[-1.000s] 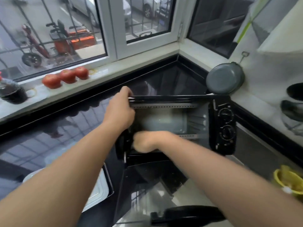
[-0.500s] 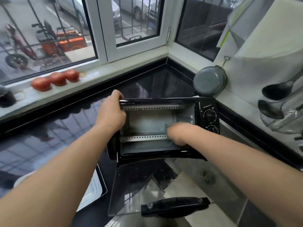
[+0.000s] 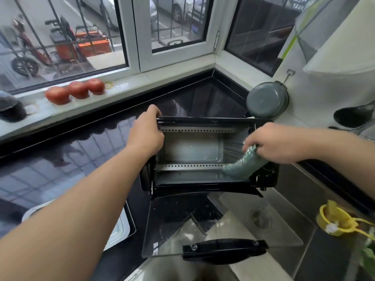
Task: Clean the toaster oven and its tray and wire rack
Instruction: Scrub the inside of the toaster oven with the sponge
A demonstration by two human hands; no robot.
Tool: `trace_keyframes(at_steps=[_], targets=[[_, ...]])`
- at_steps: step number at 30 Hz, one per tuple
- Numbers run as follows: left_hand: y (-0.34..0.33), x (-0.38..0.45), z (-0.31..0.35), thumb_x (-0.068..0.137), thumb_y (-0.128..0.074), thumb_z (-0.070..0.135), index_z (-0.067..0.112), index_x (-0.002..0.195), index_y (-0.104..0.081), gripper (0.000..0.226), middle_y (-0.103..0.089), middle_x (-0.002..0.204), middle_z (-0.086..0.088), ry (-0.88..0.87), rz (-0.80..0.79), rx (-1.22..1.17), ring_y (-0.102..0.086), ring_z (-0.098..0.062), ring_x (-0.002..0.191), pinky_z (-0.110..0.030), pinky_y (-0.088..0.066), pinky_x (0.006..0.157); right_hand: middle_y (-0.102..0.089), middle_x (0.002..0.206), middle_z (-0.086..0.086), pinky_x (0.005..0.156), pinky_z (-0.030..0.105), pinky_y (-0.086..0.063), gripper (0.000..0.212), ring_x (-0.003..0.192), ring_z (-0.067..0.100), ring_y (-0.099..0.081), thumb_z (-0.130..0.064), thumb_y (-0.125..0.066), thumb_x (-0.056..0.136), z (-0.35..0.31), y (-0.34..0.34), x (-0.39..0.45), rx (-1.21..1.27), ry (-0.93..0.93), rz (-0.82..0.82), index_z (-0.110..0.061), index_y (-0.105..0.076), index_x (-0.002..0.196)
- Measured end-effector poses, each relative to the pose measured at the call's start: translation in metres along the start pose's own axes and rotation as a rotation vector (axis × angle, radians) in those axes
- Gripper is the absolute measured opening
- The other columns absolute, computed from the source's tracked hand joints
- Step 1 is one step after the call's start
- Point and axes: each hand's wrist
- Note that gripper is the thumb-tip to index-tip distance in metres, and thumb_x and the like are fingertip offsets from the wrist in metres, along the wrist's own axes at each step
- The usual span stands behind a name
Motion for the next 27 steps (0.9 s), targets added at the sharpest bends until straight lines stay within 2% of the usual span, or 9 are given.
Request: trace_keyframes(at_steps=[3, 5, 7, 11, 14, 18, 21, 24, 27], targets=[[0.0, 0.001, 0.0, 0.086, -0.051, -0.003, 0.025, 0.107, -0.048, 0.035, -0.057, 0.1, -0.003, 0.001, 0.0, 0.003, -0.053, -0.031, 0.09, -0.038, -0.039, 0.073, -0.067, 0.078, -0.008, 0.066, 0.035, -0.053, 0.031, 0.07, 0.006, -0.063, -0.007, -0.046, 0.088, 0.01, 0.019, -0.007, 0.093, -0.002, 0.182, -0.033, -0.062, 0.082], [-0.001, 0.003, -0.001, 0.087, -0.052, -0.003, 0.025, 0.108, -0.048, 0.035, -0.057, 0.1, -0.003, 0.001, -0.005, 0.009, -0.052, -0.029, 0.089, -0.037, -0.038, 0.07, -0.066, 0.071, -0.007, 0.057, 0.03, -0.048, 0.035, 0.064, 0.0, -0.06, -0.004, -0.045, 0.09, 0.01, 0.026, -0.009, 0.128, 0.015, 0.245, -0.034, -0.061, 0.085], [-0.002, 0.005, -0.002, 0.087, -0.052, -0.004, 0.025, 0.108, -0.048, 0.036, -0.055, 0.095, -0.001, 0.007, -0.007, 0.012, -0.052, -0.024, 0.08, -0.032, -0.035, 0.059, -0.063, 0.068, -0.009, 0.055, 0.027, -0.045, 0.039, 0.061, -0.003, -0.059, -0.002, -0.044, 0.091, 0.007, 0.03, -0.006, 0.106, 0.032, 0.249, -0.038, -0.06, 0.092], [-0.003, 0.009, -0.005, 0.087, -0.053, -0.004, 0.026, 0.108, -0.047, 0.037, -0.05, 0.088, 0.006, 0.001, -0.003, 0.014, -0.046, -0.009, 0.074, -0.029, -0.032, 0.053, -0.06, 0.075, -0.013, 0.06, 0.026, -0.043, 0.04, 0.064, 0.0, -0.057, -0.001, -0.044, 0.089, -0.003, 0.032, 0.003, 0.095, 0.076, 0.176, -0.037, -0.061, 0.087], [-0.003, 0.009, -0.004, 0.088, -0.054, -0.005, 0.026, 0.109, -0.046, 0.038, -0.049, 0.087, 0.006, -0.001, -0.008, 0.017, -0.051, -0.018, 0.076, -0.035, -0.036, 0.057, -0.062, 0.084, -0.012, 0.07, 0.036, -0.051, 0.035, 0.077, 0.009, -0.059, -0.003, -0.045, 0.087, -0.015, 0.022, 0.016, 0.043, 0.137, 0.087, -0.033, -0.063, 0.085], [-0.002, 0.006, -0.001, 0.086, -0.053, -0.005, 0.024, 0.109, -0.047, 0.037, -0.054, 0.097, -0.001, -0.022, -0.001, 0.028, -0.049, -0.026, 0.088, -0.038, -0.035, 0.071, -0.054, 0.081, 0.0, 0.06, 0.038, -0.045, 0.028, 0.07, 0.021, -0.054, 0.003, -0.042, 0.086, -0.033, -0.007, 0.043, -0.083, 0.119, -0.044, -0.023, -0.054, 0.081], [-0.001, 0.004, 0.0, 0.086, -0.052, -0.005, 0.022, 0.11, -0.049, 0.036, -0.056, 0.1, -0.004, -0.017, -0.002, 0.022, -0.05, -0.027, 0.089, -0.037, -0.036, 0.073, -0.059, 0.101, 0.008, 0.064, 0.033, -0.038, 0.041, 0.077, 0.024, -0.051, 0.005, -0.041, 0.087, -0.037, -0.022, 0.06, -0.14, 0.061, -0.101, -0.016, -0.061, 0.116], [0.0, 0.002, 0.0, 0.086, -0.053, -0.005, 0.022, 0.109, -0.049, 0.036, -0.057, 0.1, -0.003, -0.02, -0.002, 0.022, -0.05, -0.027, 0.09, -0.037, -0.035, 0.074, -0.062, 0.116, 0.014, 0.069, 0.033, -0.042, 0.045, 0.087, 0.031, -0.055, 0.003, -0.042, 0.087, -0.034, -0.03, 0.068, -0.174, 0.036, -0.095, -0.014, -0.062, 0.123], [0.0, 0.002, 0.0, 0.086, -0.054, -0.005, 0.023, 0.107, -0.049, 0.036, -0.057, 0.1, -0.002, -0.018, -0.003, 0.011, -0.05, -0.027, 0.091, -0.035, -0.035, 0.072, -0.062, 0.122, 0.007, 0.066, 0.026, -0.036, 0.056, 0.085, 0.022, -0.049, 0.001, -0.04, 0.086, -0.034, -0.03, 0.064, -0.127, 0.079, -0.157, -0.028, -0.063, 0.129]])
Point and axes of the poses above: each hand's wrist, its own x-axis towards the middle knuckle, its own y-axis out of the back of the hand, z = x × y
